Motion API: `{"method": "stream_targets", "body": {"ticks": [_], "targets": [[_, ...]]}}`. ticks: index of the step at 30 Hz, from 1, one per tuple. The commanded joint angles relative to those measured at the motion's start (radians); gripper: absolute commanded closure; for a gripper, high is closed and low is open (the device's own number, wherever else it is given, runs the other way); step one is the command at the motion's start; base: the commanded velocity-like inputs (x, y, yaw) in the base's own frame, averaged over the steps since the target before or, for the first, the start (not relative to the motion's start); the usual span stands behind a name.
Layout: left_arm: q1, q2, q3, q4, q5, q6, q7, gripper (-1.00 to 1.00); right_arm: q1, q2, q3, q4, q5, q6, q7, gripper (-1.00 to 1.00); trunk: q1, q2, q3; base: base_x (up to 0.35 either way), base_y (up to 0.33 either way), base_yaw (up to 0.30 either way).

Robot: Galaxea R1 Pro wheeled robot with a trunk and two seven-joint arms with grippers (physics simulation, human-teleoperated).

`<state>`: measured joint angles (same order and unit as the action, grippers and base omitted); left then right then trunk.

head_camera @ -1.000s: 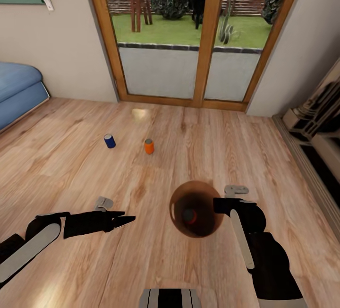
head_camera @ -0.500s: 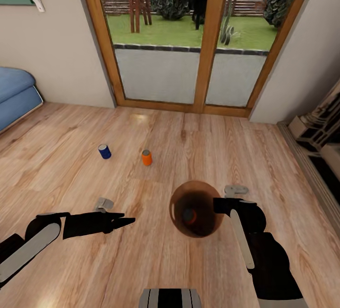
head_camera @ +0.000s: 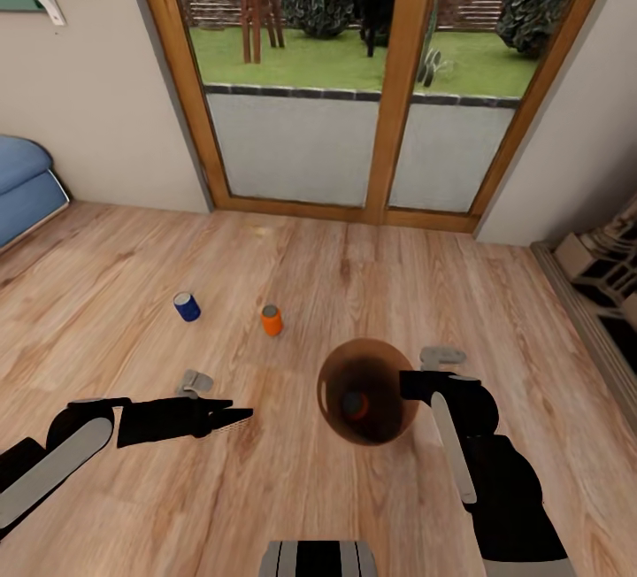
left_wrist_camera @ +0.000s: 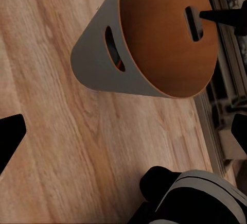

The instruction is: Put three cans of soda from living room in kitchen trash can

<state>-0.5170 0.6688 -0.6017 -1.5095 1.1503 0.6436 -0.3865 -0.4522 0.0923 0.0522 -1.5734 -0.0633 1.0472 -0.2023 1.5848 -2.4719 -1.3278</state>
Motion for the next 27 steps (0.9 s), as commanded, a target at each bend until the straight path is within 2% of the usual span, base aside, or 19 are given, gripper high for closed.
{"method": "stream_targets", "body": {"ticks": [1, 27], "targets": [[0.0, 0.0, 0.0, 0.0, 0.0, 0.0, 0.0, -1.0, 0.0, 0.0, 0.0, 0.0, -0.01, 0.0, 0.004, 1.0, 0.0, 0.0, 0.0, 0.336, 0.0, 0.0], [0.0, 0.0, -0.001, 0.0, 0.0, -0.001, -0.001, -1.0, 0.0, 0.0, 0.0, 0.0, -0.01, 0.0, 0.004, 1.0, 0.0, 0.0, 0.0, 0.332, 0.0, 0.0]]}}
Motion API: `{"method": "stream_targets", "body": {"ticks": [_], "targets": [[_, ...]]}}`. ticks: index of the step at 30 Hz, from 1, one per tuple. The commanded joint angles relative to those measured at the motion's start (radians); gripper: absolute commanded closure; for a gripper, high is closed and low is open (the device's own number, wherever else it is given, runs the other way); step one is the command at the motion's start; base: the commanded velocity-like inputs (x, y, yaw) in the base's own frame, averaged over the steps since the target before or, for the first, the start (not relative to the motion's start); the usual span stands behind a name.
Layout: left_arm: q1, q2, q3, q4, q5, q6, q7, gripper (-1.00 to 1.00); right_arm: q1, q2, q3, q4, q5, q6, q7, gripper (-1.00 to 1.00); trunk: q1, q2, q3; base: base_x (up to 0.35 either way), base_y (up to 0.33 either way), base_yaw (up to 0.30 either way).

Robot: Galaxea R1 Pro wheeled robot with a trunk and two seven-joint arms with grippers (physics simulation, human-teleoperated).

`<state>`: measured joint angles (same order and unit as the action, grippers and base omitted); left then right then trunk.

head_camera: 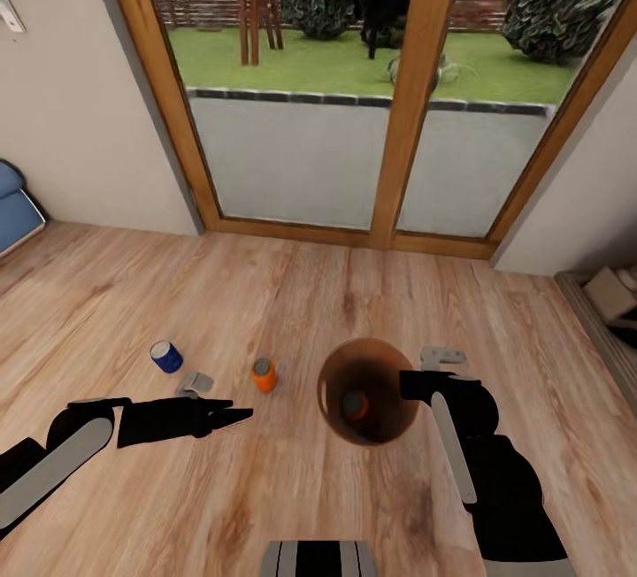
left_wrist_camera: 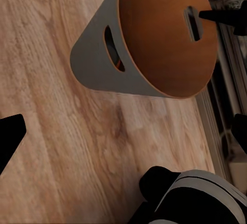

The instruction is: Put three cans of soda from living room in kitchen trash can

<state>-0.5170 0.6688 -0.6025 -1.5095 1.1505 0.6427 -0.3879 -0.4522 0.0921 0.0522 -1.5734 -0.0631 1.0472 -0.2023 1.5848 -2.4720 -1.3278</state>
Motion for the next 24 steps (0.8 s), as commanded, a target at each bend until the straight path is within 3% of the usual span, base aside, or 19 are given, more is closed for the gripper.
{"method": "stream_targets", "body": {"ticks": [1, 12, 24], "targets": [[0.0, 0.0, 0.0, 0.0, 0.0, 0.0, 0.0, -1.0, 0.0, 0.0, 0.0, 0.0, -0.01, 0.0, 0.004, 1.0, 0.0, 0.0, 0.0, 0.313, 0.0, 0.0], [0.0, -0.001, -0.001, 0.0, 0.0, 0.0, 0.0, -1.0, 0.0, 0.0, 0.0, 0.0, -0.01, 0.0, 0.004, 1.0, 0.0, 0.0, 0.0, 0.285, 0.0, 0.0], [0.0, -0.001, 0.0, 0.0, 0.0, 0.0, 0.0, -1.0, 0.0, 0.0, 0.0, 0.0, -0.01, 0.0, 0.004, 1.0, 0.0, 0.0, 0.0, 0.019, 0.0, 0.0]]}}
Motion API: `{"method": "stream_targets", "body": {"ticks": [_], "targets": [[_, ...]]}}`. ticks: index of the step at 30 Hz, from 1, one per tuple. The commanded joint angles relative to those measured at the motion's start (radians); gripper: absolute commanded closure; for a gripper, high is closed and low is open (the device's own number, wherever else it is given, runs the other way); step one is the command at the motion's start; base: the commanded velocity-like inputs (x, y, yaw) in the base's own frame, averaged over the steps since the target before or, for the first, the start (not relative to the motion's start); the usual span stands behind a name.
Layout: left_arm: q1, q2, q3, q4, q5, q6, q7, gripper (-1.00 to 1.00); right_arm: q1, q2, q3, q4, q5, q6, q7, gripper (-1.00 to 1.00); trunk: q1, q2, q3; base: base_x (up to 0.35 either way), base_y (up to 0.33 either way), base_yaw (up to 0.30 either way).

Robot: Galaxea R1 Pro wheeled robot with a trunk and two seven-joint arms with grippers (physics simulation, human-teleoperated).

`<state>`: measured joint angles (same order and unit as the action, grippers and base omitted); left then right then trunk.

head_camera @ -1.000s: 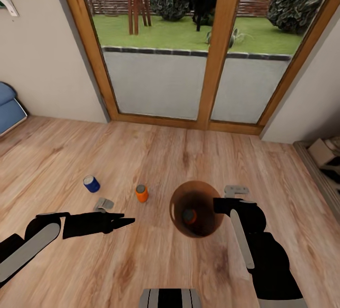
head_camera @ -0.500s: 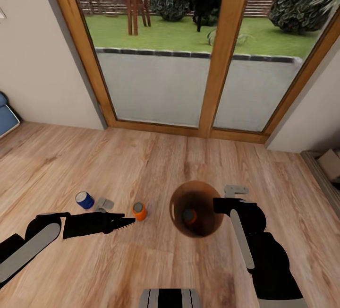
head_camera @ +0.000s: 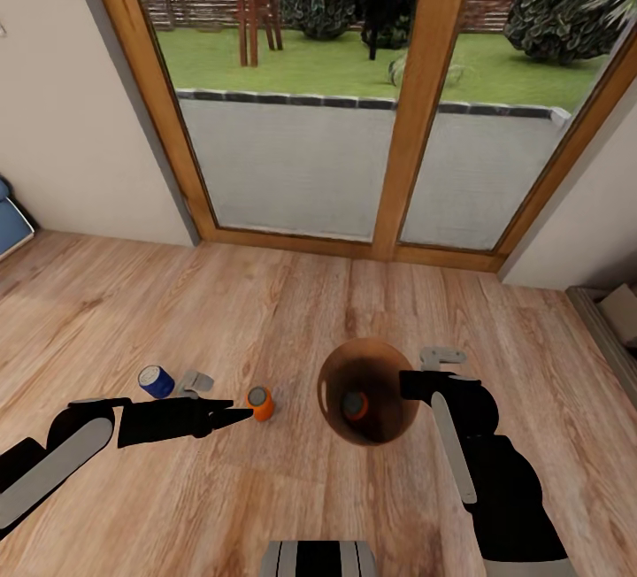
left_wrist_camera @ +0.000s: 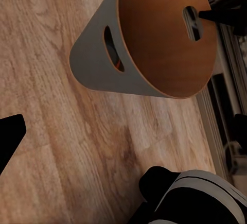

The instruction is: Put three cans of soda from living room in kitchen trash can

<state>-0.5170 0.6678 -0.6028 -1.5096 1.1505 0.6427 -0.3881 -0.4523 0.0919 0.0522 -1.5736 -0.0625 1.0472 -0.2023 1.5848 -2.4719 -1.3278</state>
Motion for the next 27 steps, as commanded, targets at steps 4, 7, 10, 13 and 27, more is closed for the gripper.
{"method": "stream_targets", "body": {"ticks": [4, 7, 10, 13, 27], "targets": [[0.0, 0.0, 0.0, -0.001, 0.0, -0.001, 0.0, -1.0, 0.0, 0.0, 0.0, 0.0, -0.011, 0.0, 0.004, 1.0, 0.0, 0.0, 0.0, 0.0, 0.0, 0.0], [0.0, 0.0, 0.0, -0.001, 0.0, -0.001, 0.0, -1.0, 0.0, 0.0, 0.0, 0.0, -0.011, 0.0, 0.004, 1.0, 0.0, 0.0, 0.0, 0.0, 0.0, 0.0], [0.0, 0.0, 0.0, -0.001, 0.0, -0.001, 0.0, -1.0, 0.0, 0.0, 0.0, 0.0, -0.011, 0.0, 0.004, 1.0, 0.0, 0.0, 0.0, 0.0, 0.0, 0.0], [0.0, 0.0, 0.0, -0.001, 0.0, -0.001, 0.0, -1.0, 0.0, 0.0, 0.0, 0.0, -0.011, 0.0, 0.004, 1.0, 0.0, 0.0, 0.0, 0.0, 0.0, 0.0], [0.0, 0.0, 0.0, -0.001, 0.0, -0.002, 0.0, -1.0, 0.0, 0.0, 0.0, 0.0, -0.011, 0.0, 0.004, 1.0, 0.0, 0.0, 0.0, 0.0, 0.0, 0.0]]}}
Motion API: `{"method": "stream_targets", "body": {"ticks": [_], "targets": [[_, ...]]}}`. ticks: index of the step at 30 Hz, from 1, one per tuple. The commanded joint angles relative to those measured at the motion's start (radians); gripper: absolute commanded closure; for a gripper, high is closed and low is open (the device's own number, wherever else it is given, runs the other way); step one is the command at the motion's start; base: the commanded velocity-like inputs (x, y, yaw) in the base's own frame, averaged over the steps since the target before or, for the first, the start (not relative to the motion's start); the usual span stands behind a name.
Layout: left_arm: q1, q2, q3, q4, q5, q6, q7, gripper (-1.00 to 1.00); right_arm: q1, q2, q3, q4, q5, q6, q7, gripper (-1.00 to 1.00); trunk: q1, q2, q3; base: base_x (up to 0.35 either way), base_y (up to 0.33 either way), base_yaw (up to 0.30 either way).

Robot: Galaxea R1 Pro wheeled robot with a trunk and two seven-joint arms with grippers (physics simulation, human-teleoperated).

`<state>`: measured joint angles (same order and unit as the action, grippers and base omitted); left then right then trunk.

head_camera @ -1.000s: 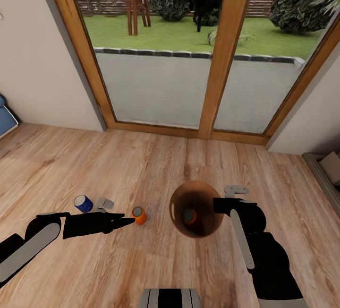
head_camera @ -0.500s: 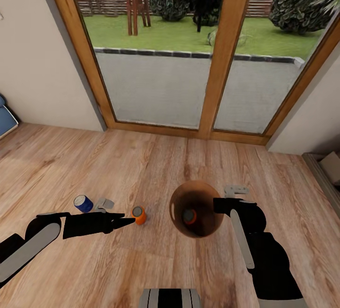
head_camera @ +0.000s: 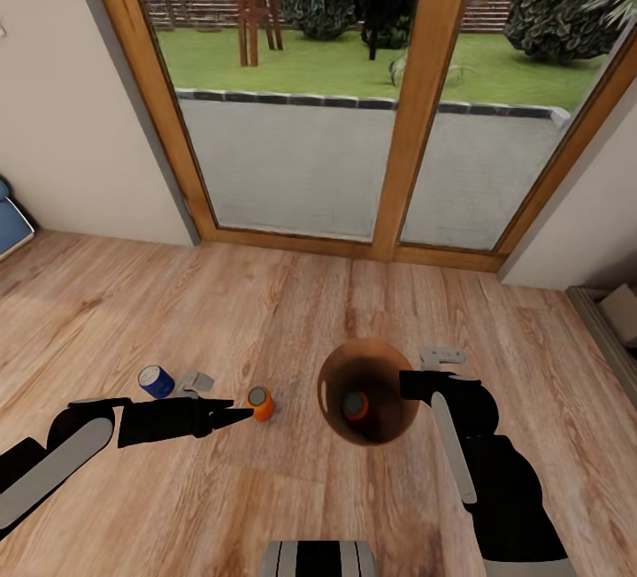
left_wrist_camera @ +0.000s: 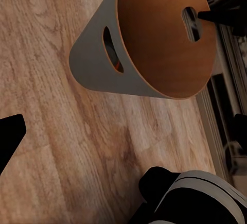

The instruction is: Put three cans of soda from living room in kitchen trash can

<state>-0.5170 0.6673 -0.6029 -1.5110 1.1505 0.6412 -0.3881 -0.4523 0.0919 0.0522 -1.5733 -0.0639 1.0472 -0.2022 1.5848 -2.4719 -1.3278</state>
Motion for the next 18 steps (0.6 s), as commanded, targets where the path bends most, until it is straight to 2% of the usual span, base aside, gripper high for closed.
{"method": "stream_targets", "body": {"ticks": [1, 12, 18], "targets": [[0.0, 0.0, 0.0, 0.0, 0.0, 0.0, 0.0, -1.0, 0.0, 0.0, 0.0, 0.0, -0.01, 0.0, 0.004, 1.0, 0.0, 0.0, 0.0, 0.0, 0.0, 0.0], [0.0, -0.001, -0.002, 0.0, 0.0, -0.005, 0.0, -1.0, 0.0, 0.0, 0.0, 0.0, -0.01, 0.0, 0.004, 1.0, 0.0, 0.0, 0.0, 0.008, 0.0, 0.0], [0.0, 0.0, 0.0, 0.0, 0.0, -0.002, 0.0, -1.0, 0.0, 0.0, 0.0, 0.0, -0.01, 0.0, 0.004, 1.0, 0.0, 0.0, 0.0, 0.267, 0.0, 0.0]]}}
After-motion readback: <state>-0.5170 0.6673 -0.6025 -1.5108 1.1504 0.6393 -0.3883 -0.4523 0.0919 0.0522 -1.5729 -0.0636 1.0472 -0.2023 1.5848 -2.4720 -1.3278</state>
